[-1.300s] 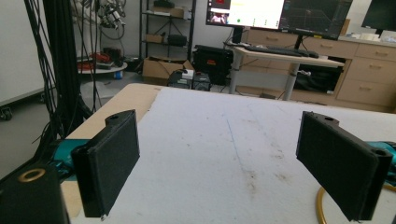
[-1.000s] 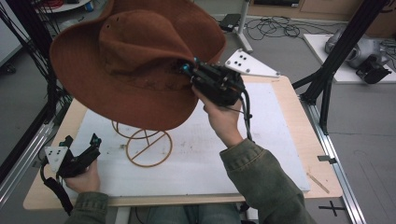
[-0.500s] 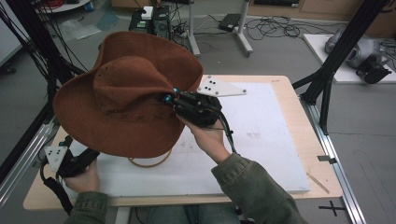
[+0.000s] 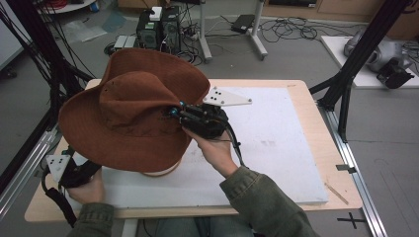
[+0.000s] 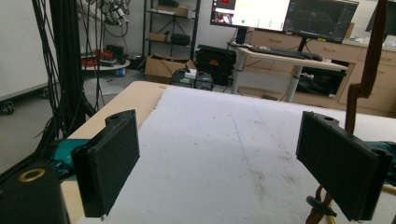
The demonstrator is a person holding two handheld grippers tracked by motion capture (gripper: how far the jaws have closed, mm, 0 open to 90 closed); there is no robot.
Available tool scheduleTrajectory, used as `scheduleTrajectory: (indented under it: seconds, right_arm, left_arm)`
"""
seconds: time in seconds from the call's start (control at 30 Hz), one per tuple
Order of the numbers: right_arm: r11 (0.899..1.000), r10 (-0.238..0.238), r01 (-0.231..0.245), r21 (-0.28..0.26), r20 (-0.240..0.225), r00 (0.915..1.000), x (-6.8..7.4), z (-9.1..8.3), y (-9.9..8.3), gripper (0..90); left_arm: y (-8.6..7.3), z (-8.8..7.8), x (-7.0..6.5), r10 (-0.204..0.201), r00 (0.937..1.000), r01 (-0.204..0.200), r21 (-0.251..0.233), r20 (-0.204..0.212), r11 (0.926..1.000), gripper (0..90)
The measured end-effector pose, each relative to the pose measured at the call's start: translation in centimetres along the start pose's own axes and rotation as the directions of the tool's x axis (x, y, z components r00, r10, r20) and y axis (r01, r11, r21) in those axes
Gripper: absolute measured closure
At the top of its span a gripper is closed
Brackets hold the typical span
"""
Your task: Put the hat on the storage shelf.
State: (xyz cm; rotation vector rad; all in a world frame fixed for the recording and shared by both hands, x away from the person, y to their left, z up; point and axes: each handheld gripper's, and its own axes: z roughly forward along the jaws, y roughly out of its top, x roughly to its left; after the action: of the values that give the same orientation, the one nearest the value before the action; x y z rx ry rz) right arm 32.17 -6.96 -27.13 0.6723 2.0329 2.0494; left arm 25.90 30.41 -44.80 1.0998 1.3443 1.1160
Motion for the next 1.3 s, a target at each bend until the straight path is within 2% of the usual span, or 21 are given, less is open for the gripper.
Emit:
scheduleTrajectory:
  seconds: [0.4,0.43,0.47,0.53,0.57,0.6,0.63,0.67,0.7,0.73,0.77,0.8,0.83,0.87,0.93,0.97,1.0,1.17,1.3]
  right_arm:
    - [0.999,0.027,-0.027,0.019,-0.014,0.9995,-0.2,0.9,0.0,84.4]
    - [0.999,0.024,-0.024,0.034,-0.010,0.9996,-0.1,1.1,-0.1,80.0]
    - [0.999,0.024,-0.024,0.034,-0.010,0.9996,-0.1,1.1,-0.1,80.0]
    - [1.000,0.013,-0.012,0.022,-0.018,0.9997,0.0,1.0,-0.1,59.4]
    - [1.000,0.005,-0.005,0.012,0.002,1.0000,0.2,0.9,-0.1,56.1]
    - [1.000,0.005,-0.005,0.012,0.002,1.0000,0.2,0.9,-0.1,56.1]
    - [1.000,-0.016,0.016,0.001,0.026,0.9995,0.2,0.7,-0.1,50.4]
    - [1.000,-0.015,0.016,-0.004,0.037,0.9992,0.2,0.6,-0.1,44.1]
    - [1.000,-0.015,0.016,-0.004,0.037,0.9992,0.2,0.6,-0.1,44.1]
    - [0.999,-0.032,0.034,-0.023,0.076,0.9966,0.2,0.2,0.0,30.8]
    - [0.999,-0.038,0.041,-0.033,0.084,0.9957,0.2,0.0,0.0,26.3]
    - [0.999,-0.038,0.041,-0.033,0.084,0.9957,0.2,0.0,0.0,26.3]
    - [0.996,-0.058,0.065,-0.058,0.120,0.9911,0.1,-0.3,0.1,15.5]
    - [0.996,-0.058,0.065,-0.058,0.120,0.9911,0.1,-0.3,0.1,15.5]
    - [0.990,-0.107,0.120,-0.071,0.161,0.9810,0.1,-0.9,0.2,11.6]
    - [0.990,-0.107,0.120,-0.071,0.161,0.9810,0.1,-0.9,0.2,11.6]
    - [0.987,-0.124,0.139,-0.077,0.170,0.9775,0.0,-1.4,0.2,11.6]
    - [0.986,-0.133,0.149,-0.077,0.187,0.9734,-0.4,-2.4,0.3,11.6]
    - [0.984,-0.127,0.151,-0.095,0.222,0.9667,-1.0,-3.8,0.5,11.6]
  left_arm:
    - [0.0,0.0,0.0,-0.001,1.0000,0.001,0.003,0.003,1.0000,13.6]
    - [0.0,0.0,0.0,-0.002,1.0000,0.002,0.002,0.003,1.0000,13.6]
    - [0.0,0.0,0.0,-0.004,1.0000,0.004,0.000,0.002,1.0000,13.6]
    - [0.0,0.0,0.0,-0.005,1.0000,0.005,0.000,0.002,1.0000,13.5]
    - [0.0,0.0,0.0,-0.006,1.0000,0.006,0.000,0.002,1.0000,13.5]
    - [0.0,0.0,0.0,-0.007,1.0000,0.007,0.002,0.003,1.0000,13.5]
    - [0.0,0.0,0.1,-0.007,1.0000,0.007,0.002,0.002,1.0000,13.6]
    - [0.0,0.0,0.1,-0.007,1.0000,0.007,0.002,0.002,1.0000,13.6]
    - [0.0,0.0,0.1,-0.007,1.0000,0.007,0.002,0.002,1.0000,13.6]
    - [0.0,0.0,0.1,-0.008,1.0000,0.008,0.002,0.002,1.0000,13.6]
    - [0.0,-0.1,0.1,-0.009,1.0000,0.009,0.001,0.003,1.0000,13.6]
    - [0.0,-0.1,0.0,-0.008,1.0000,0.008,0.002,0.002,1.0000,13.6]
    - [0.0,-0.1,0.0,-0.008,1.0000,0.008,0.001,0.002,1.0000,13.6]
    - [0.0,-0.1,0.0,-0.007,1.0000,0.007,-0.001,0.002,1.0000,13.6]
    - [0.0,-0.1,0.0,-0.004,1.0000,0.004,0.001,0.002,1.0000,13.5]
    - [0.0,-0.1,0.0,-0.003,1.0000,0.003,0.001,0.001,1.0000,13.5]
    - [0.0,-0.1,0.0,-0.001,1.0000,0.001,0.002,0.001,1.0000,13.5]
    - [0.0,-0.1,-0.1,0.003,1.0000,-0.003,-0.004,0.000,1.0000,13.5]
    - [0.0,-0.1,-0.1,0.010,1.0000,-0.010,-0.001,0.000,0.9999,13.6]
